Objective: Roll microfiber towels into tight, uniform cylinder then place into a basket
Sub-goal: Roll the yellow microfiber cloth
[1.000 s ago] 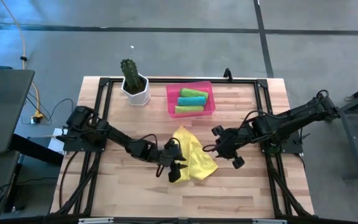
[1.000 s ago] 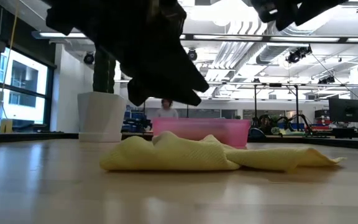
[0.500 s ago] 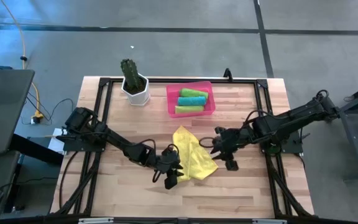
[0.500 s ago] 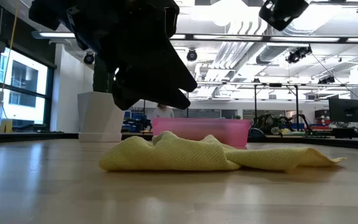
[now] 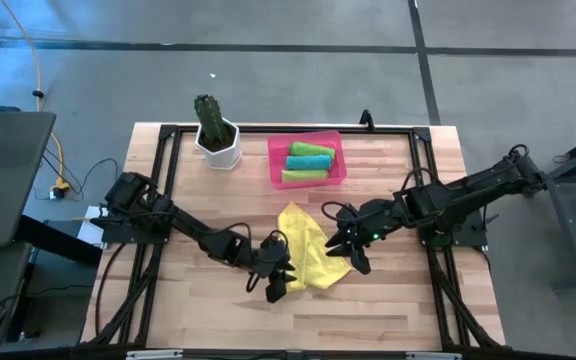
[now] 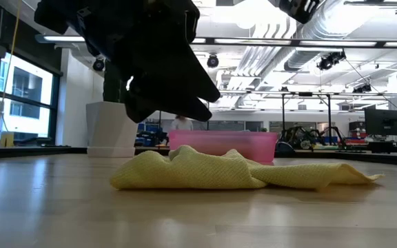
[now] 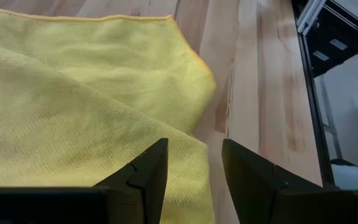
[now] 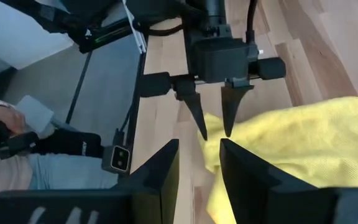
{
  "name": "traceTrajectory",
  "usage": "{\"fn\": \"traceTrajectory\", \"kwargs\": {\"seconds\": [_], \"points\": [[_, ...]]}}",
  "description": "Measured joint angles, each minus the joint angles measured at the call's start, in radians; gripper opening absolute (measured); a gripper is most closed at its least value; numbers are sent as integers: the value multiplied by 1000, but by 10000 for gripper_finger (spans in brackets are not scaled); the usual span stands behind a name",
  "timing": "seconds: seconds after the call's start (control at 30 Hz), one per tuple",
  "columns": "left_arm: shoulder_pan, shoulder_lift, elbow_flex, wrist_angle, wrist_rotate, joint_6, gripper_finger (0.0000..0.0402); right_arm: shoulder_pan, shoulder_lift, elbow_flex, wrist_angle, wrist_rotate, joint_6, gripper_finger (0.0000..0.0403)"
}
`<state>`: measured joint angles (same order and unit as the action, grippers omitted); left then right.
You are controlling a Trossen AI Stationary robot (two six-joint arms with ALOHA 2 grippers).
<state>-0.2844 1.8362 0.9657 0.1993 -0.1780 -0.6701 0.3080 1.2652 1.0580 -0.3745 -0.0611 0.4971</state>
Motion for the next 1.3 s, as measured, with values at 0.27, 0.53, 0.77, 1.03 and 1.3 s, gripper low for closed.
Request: {"fn": "traceTrajectory", "kwargs": {"seconds": [0.27,0.53,0.77,1.03,1.3], "points": [[-6,0,0,0,9,2,140,0,0,0,-92,0,135,108],[-5,0,0,1,9,11,140,13,113,0,-322,-107,402,108],[-11,0,0,2,9,11,140,20,238,0,-352,-141,329,122],[-40,0,0,-1,10,11,140,5,358,0,-340,-105,199,169],[-57,0,0,-1,9,11,140,-13,500,0,-342,-135,221,178]]}}
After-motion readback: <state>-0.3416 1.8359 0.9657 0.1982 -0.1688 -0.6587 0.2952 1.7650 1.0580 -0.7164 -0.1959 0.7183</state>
